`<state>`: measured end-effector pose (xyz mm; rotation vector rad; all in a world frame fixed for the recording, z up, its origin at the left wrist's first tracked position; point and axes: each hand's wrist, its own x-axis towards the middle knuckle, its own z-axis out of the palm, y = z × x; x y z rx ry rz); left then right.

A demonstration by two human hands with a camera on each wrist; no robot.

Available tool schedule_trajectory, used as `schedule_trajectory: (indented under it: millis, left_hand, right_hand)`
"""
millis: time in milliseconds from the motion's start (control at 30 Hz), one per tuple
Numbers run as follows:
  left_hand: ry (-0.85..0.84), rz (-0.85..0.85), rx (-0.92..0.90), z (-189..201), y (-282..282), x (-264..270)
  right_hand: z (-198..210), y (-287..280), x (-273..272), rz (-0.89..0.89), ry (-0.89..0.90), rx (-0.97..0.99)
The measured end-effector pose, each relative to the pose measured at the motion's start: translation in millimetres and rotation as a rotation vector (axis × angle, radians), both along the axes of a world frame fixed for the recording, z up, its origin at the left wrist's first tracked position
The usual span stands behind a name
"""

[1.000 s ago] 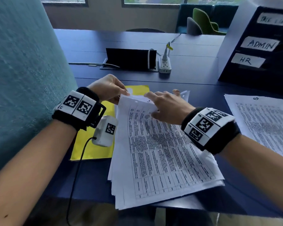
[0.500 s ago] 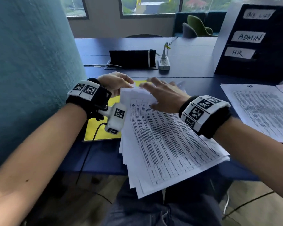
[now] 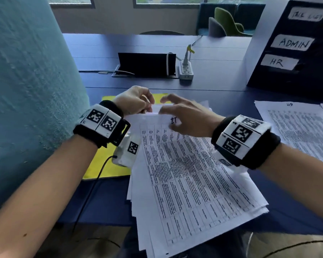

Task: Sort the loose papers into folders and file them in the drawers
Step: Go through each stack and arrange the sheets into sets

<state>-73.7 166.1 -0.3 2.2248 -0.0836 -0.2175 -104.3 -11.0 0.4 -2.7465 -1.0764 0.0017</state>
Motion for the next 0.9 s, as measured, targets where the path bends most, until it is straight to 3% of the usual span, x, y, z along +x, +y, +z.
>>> schedule_trajectory:
  millis: [167, 333, 600, 900]
  left_hand:
    - [0.073, -0.084, 0.190, 4.5, 2.9, 9.3]
    - [0.095, -0.104, 0.423, -3.9, 16.8, 11.8]
    - [0.122, -0.077, 0.389, -4.9, 17.8, 9.1]
    - [0.202, -0.012, -0.051, 9.1, 11.2, 19.4]
  right_hand:
    - [2.0, 1.1, 14.7, -0.013, 0.139, -0.017]
    - [3.9, -2.4, 6.8, -0.108, 0.097, -0.108]
    - [0.1, 0.4, -4.7, -0.068, -0.027, -0.401]
    - [4.8, -15.6, 10.8, -0.011, -0.031, -0.250]
